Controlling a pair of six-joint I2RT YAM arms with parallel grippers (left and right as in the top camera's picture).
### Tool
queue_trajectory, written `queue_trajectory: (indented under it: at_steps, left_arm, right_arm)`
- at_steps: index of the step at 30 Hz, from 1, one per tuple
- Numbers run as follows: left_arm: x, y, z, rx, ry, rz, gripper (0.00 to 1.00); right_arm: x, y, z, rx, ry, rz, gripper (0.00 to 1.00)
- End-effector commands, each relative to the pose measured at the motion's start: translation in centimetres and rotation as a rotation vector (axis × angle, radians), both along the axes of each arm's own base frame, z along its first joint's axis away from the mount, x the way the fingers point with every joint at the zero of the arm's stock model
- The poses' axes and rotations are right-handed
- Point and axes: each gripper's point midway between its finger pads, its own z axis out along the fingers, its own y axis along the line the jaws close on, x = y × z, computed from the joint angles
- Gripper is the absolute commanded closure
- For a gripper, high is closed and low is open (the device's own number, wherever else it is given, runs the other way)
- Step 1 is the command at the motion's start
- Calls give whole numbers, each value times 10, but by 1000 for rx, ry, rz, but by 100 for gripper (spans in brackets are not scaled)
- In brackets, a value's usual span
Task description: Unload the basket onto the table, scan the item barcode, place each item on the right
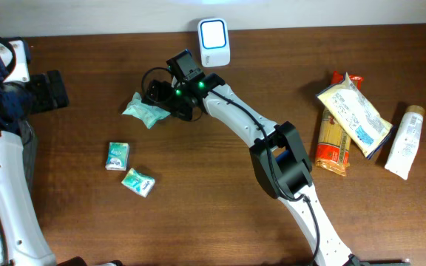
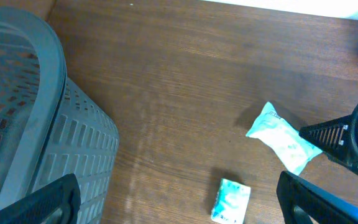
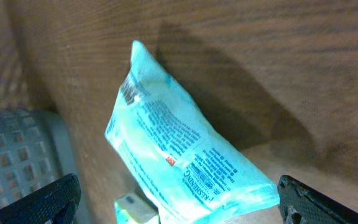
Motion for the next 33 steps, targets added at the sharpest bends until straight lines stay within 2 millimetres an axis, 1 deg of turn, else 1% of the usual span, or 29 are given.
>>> queue_trajectory:
  at_steps: [1, 3, 5, 6, 7, 9, 10, 11, 12, 13, 14, 15, 16, 18, 20, 21, 22, 23, 25, 26, 27, 28, 29, 31, 32, 33]
  left_arm:
    - [-1, 2, 4, -1, -12, 12, 1]
    - [-1, 2, 4, -1, -11, 12, 1]
    - [-1, 2, 4, -1, -11, 12, 1]
    - [-1, 2, 4, -1, -11, 12, 1]
    - [-1, 2, 4, -1, -11, 12, 1]
    - [-1, 2, 4, -1, -11, 12, 1]
    - [-1, 2, 4, -1, -11, 12, 1]
    - [-1, 2, 4, -1, -12, 12, 1]
    - [-1, 2, 4, -1, -12, 12, 1]
    - [-1, 2, 4, -1, -11, 12, 1]
    - [-1, 2, 4, -1, -11, 12, 1]
    - [-1, 2, 4, -1, -11, 12, 1]
    - [-1, 2, 4, -1, -11, 12, 1]
    - [-1, 2, 4, -1, -12, 12, 1]
    - [-1, 2, 4, -1, -11, 12, 1]
    - [-1, 2, 4, -1, -11, 12, 1]
    - [-1, 2, 4, -1, -11, 12, 1]
    - [-1, 2, 4, -1, -11, 12, 1]
    - [-1, 2, 4, -1, -11, 12, 1]
    - [-1, 2, 4, -1, -11, 12, 1]
    - [-1, 2, 4, -1, -11, 12, 1]
    - [-1, 2, 4, -1, -11, 12, 1]
    - [-1, 2, 4, -1, -11, 12, 1]
    - [-1, 2, 4, -1, -11, 12, 1]
    - [-1, 2, 4, -1, -11, 12, 1]
    - [-1, 2, 4, -1, -11, 12, 0]
  right_arm:
    - [-9, 3, 1, 22, 57, 14, 1]
    - [-9, 2, -11, 8, 70, 10, 1]
    - [-10, 0, -29, -15, 81, 13, 2]
    - [-10, -2, -37, -35, 66, 23, 10]
    - [-7, -5, -47, -78, 17, 49, 20]
    - [-6, -5, -54, -107, -45, 97, 34]
    - [-6, -3, -53, -110, -82, 135, 41]
    - [-7, -2, -53, -114, -103, 158, 51]
    - [-9, 1, -53, -118, -129, 191, 64]
    - [-10, 1, -53, -120, -129, 195, 75]
    - [-10, 1, -53, -117, -128, 196, 83]
    - [-10, 2, -51, -107, -125, 200, 94]
    - [-12, 3, -45, -87, -139, 230, 96]
    - [-13, 1, -31, -72, -170, 278, 96]
    - [-19, -7, 1, -56, -255, 411, 96]
    - [-27, -13, 21, -39, -310, 516, 96]
    - [-36, -25, 35, -52, -350, 608, 96]
    - [-48, -42, 44, -87, -390, 736, 96]
    - [-69, -73, 45, -146, -397, 916, 96]
    - [-76, -87, 42, -181, -385, 976, 96]
    - [-80, -111, 32, -267, -354, 1043, 96]
    - [-78, -133, 24, -369, -321, 1068, 96]
    - [-67, -155, 18, -481, -302, 1063, 94]
    - [-57, -170, 16, -525, -297, 1039, 69]
    - [-52, -177, 17, -528, -280, 996, 59]
    - [-46, -185, 19, -533, -248, 919, 53]
